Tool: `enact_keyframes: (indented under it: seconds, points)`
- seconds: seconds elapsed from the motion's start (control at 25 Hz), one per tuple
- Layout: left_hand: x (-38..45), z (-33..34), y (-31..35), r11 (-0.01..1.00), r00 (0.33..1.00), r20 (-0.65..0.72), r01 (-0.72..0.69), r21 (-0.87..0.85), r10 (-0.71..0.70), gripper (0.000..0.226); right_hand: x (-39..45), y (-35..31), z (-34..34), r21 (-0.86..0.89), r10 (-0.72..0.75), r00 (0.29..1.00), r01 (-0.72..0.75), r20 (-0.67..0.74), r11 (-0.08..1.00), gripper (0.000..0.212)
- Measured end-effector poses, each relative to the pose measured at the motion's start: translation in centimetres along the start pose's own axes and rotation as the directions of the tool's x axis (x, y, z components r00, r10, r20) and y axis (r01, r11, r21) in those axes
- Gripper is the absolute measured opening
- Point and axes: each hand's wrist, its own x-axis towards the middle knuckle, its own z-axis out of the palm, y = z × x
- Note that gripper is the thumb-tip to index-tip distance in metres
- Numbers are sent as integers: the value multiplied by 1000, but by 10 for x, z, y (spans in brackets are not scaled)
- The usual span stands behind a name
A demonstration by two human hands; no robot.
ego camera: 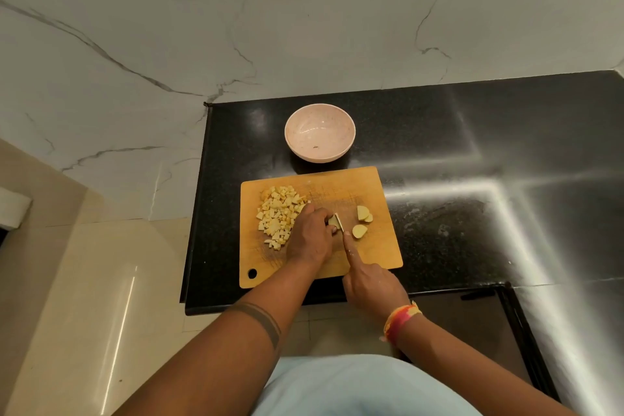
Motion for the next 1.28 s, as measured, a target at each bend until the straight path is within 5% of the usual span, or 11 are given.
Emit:
enact_keyframes:
  seconds: [0.64,1.28]
  points:
    - [-9,1,-1,998,997,-73,16,-62,-21,23,-20,-4,-10,102,45,999,-43,-21,994,85]
    - [-5,0,-1,997,998,-56,37,-73,-41,21,-21,-3,-1,-2,-3,999,3,34,1000,84]
